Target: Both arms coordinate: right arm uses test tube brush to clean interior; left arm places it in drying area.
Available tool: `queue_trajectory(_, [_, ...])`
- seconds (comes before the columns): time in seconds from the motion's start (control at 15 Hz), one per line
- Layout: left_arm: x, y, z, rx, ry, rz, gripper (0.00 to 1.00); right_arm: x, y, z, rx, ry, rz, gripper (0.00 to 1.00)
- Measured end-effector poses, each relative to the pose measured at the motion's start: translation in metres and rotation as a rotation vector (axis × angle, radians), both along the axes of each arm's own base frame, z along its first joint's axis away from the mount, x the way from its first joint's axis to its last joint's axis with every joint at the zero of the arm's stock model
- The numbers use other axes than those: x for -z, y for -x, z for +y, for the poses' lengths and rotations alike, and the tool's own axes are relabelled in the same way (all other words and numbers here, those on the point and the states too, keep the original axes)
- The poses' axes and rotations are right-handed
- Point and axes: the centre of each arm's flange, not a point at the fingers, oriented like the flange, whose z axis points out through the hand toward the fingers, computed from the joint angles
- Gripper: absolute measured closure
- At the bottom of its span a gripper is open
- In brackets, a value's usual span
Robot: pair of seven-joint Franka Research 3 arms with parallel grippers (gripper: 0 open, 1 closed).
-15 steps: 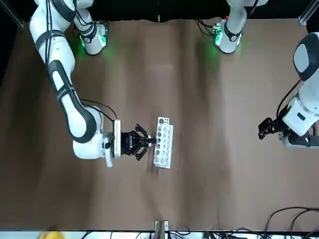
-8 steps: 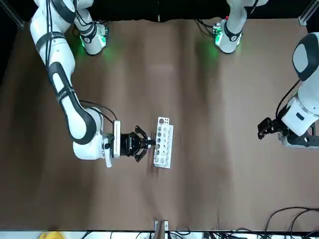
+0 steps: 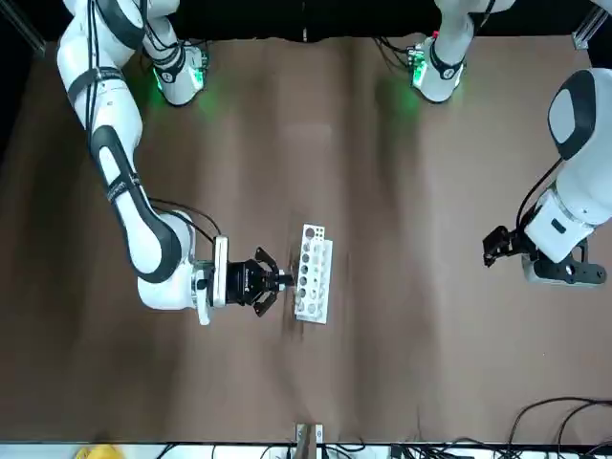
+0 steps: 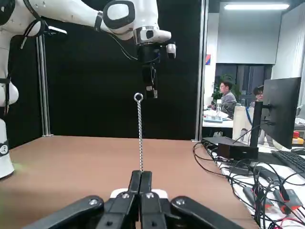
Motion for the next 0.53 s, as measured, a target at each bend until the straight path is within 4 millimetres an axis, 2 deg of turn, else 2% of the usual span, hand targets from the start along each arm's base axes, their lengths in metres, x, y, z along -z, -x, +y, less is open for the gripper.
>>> queue_trajectory(0.53, [0.0015, 0.0002, -0.0048, 0.008, 0.0, 0.002, 0.0, 0.0047, 0.0009, 0.0034, 0.007, -0.011, -0.022, 0.98])
